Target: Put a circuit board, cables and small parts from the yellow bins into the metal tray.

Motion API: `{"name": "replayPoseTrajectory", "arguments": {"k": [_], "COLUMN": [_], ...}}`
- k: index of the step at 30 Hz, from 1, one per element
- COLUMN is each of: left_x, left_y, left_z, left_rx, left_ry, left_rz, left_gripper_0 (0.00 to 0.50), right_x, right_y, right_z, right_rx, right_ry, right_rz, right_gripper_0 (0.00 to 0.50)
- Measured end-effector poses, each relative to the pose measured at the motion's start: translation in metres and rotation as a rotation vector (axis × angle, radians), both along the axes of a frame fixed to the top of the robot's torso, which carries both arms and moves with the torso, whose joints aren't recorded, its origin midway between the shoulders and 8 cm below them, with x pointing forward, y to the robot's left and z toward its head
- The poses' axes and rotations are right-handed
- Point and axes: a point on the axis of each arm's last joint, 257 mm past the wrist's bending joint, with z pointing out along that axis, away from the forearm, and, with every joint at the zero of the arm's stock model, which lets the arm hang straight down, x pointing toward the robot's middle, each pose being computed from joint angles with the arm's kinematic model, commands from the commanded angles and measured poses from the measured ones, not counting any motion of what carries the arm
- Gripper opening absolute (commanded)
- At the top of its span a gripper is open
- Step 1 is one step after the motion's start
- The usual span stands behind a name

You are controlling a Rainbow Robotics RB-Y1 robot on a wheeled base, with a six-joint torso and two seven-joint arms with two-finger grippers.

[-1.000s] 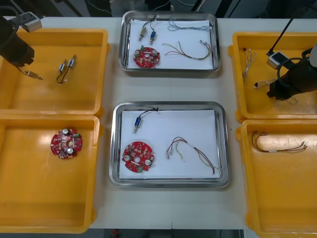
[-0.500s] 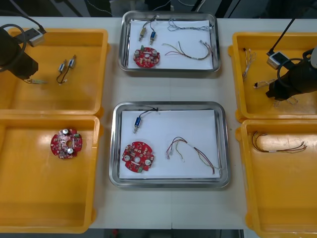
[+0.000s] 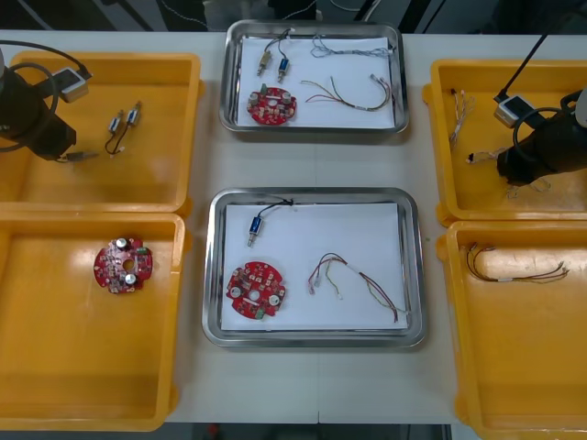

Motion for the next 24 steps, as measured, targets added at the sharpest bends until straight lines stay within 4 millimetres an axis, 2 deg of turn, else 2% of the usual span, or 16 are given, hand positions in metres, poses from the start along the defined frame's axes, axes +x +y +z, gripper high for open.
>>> {"name": "replayPoseTrajectory", "arguments": {"k": [1, 10, 11, 12, 13, 14, 15, 16, 17, 20, 24], "left_x": [0.000, 0.000, 0.000, 0.000, 0.000, -0.001, -0.001, -0.001, -0.001, -0.001, -0.001], "left_y": [0.000, 0.000, 0.000, 0.000, 0.000, 0.000, 0.000, 0.000, 0.000, 0.000, 0.000], "left_z": [0.000, -0.001, -0.001, -0.001, -0.001, -0.001, -0.002, -0.002, -0.003, -0.003, -0.003], "left_rx": [0.000, -0.002, -0.003, -0.003, -0.003, -0.003, -0.003, -0.004, -0.004, -0.015, -0.053], "left_ry": [0.000, 0.000, 0.000, 0.001, 0.001, 0.002, 0.002, 0.003, 0.004, 0.002, -0.002], "left_rz": [0.000, 0.001, 0.001, 0.001, 0.002, 0.003, 0.003, 0.004, 0.005, 0.022, 0.082], "left_gripper_0": [0.002, 0.006, 0.051, 0.148, 0.190, 0.317, 0.403, 0.403, 0.500, 0.500, 0.500], "right_x": [0.001, 0.005, 0.005, 0.005, 0.006, 0.006, 0.006, 0.006, 0.006, 0.004, -0.011], "right_y": [0.000, -0.001, -0.001, -0.002, -0.002, -0.002, -0.002, -0.002, -0.002, -0.002, -0.001], "right_z": [0.000, 0.002, 0.003, 0.003, 0.004, 0.004, 0.005, 0.005, 0.006, 0.007, 0.004], "right_rx": [0.001, 0.001, 0.002, 0.003, 0.004, 0.005, 0.006, 0.005, 0.005, 0.003, 0.025], "right_ry": [-0.005, -0.029, -0.031, -0.033, -0.035, -0.036, -0.038, -0.039, -0.040, -0.033, 0.026], "right_rz": [0.000, -0.004, -0.005, -0.006, -0.007, -0.008, -0.008, -0.007, -0.007, -0.003, 0.000], "right_gripper_0": [0.000, 0.000, 0.000, 0.000, 0.000, 0.000, 0.000, 0.000, 0.000, 0.000, 0.000]}}
